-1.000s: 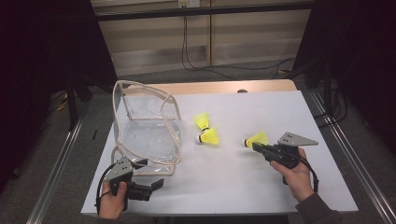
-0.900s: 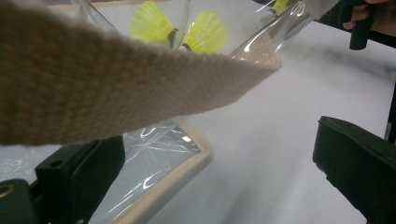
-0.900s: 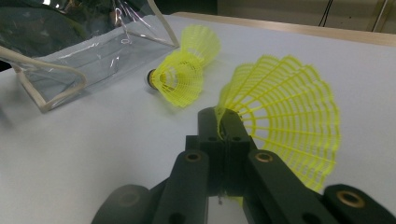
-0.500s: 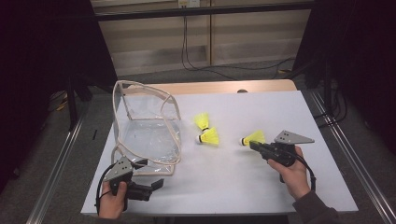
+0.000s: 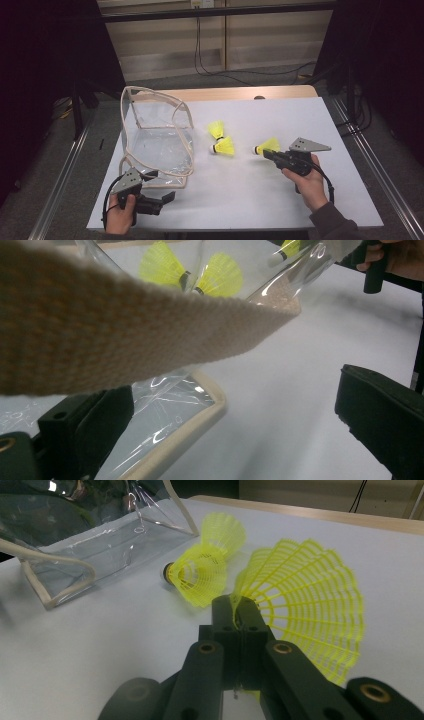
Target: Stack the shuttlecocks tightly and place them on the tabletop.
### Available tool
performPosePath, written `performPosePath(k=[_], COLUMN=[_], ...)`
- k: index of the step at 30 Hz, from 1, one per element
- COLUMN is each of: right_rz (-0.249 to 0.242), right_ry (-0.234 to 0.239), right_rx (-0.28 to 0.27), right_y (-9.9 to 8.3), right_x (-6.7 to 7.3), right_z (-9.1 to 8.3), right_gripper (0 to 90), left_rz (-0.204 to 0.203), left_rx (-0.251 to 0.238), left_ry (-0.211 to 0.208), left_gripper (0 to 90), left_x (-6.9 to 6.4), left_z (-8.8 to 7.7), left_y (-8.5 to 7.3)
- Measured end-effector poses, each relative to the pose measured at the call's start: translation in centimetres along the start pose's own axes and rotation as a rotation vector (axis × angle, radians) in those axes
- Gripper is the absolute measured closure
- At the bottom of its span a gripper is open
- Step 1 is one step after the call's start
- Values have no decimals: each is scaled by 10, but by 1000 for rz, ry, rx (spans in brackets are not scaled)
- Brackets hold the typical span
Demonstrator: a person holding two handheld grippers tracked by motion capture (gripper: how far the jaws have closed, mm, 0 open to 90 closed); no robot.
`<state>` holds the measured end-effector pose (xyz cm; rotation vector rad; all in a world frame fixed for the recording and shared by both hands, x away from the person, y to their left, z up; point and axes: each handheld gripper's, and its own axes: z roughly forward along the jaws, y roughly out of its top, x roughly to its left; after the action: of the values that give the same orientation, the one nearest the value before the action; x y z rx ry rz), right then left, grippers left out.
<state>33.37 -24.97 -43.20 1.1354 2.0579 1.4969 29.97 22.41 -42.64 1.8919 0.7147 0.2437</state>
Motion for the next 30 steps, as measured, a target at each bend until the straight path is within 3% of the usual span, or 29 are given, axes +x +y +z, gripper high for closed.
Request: performPosePath(k=[30], right_rz=[-8], right_ry=[20], right_rx=[3], right_y=[7], right_x=[4], right_z=[18], right_gripper=[892], left_rz=[-3], left_rx=[1], left_ry=[-3], left_gripper=[23], left_x=[0], left_z=[0], left_y=[0])
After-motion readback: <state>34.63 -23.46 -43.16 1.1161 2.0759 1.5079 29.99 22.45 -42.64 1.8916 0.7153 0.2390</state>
